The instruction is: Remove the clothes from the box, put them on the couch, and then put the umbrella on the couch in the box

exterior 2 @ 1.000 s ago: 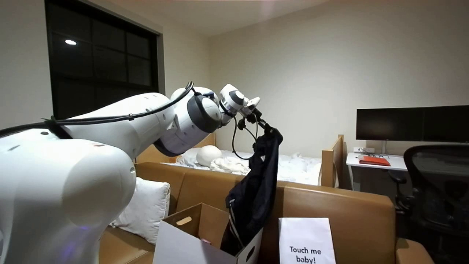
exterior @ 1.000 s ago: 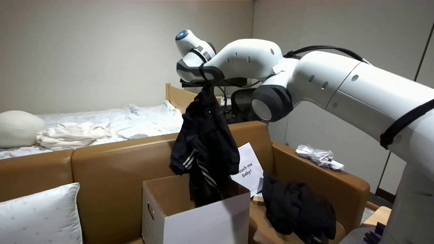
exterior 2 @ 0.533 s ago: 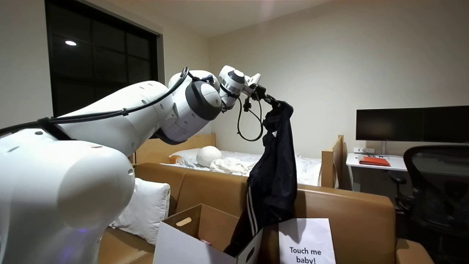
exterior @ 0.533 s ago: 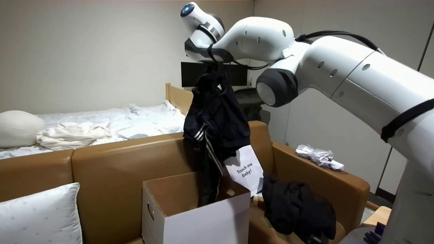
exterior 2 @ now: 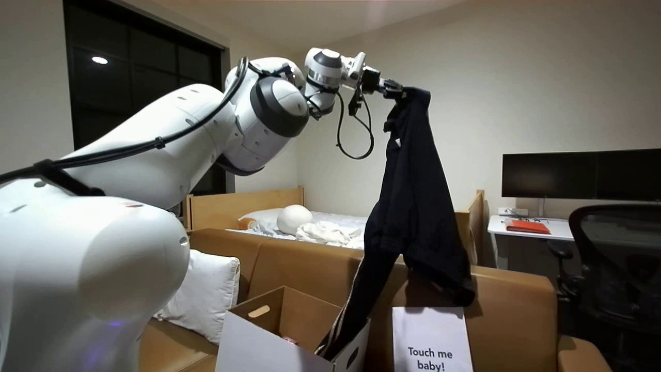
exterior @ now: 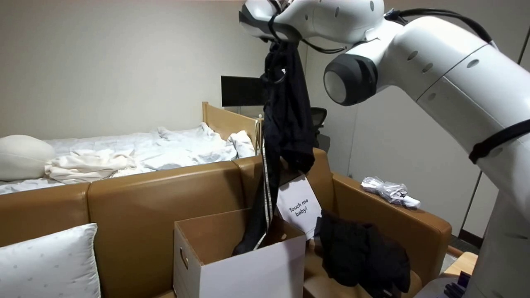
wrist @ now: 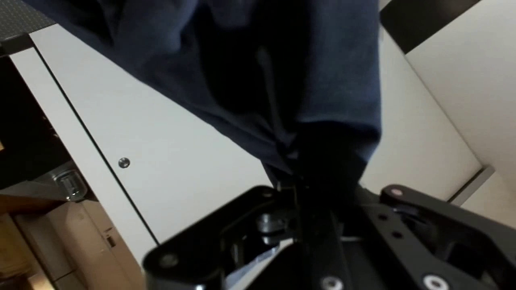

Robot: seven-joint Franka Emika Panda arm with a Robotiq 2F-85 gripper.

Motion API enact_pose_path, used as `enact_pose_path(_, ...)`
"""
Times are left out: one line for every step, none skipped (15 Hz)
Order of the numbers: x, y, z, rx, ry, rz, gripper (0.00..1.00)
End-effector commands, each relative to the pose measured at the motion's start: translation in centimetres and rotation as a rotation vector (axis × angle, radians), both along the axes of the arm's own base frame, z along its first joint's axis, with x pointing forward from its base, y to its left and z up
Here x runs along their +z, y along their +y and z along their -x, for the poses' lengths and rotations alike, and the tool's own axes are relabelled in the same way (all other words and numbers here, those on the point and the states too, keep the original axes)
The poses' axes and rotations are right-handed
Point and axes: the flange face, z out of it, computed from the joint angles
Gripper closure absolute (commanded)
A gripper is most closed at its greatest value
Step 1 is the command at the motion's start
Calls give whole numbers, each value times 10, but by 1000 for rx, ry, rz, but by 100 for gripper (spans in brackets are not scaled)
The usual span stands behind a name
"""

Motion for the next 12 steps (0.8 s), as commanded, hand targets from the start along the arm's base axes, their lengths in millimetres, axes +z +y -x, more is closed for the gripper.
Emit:
enact_pose_path(58,-23,40,-134,-143,6,98)
enact_pose_path(70,-31,49,-167,-177,8,98)
enact_pose_path(82,-39,59,-203,-210,9,98)
enact_pose_path(91,-48,66,-236,-244,17,98)
enact_pose_path(98,-59,73,-270,-275,29,98)
enact_pose_path(103,-71,79,-305,-305,33,99)
enact_pose_path(107,-80,83,-338,-337,41,99)
enact_pose_path(109,-93,86,-368,-368,52,99)
enact_pose_path(111,-105,90,-402,-398,64,99)
enact_pose_path(110,-118,92,-435,-427,77,99)
enact_pose_path(109,-133,94,-472,-453,89,99)
enact_pose_path(109,-146,98,-508,-476,104,99)
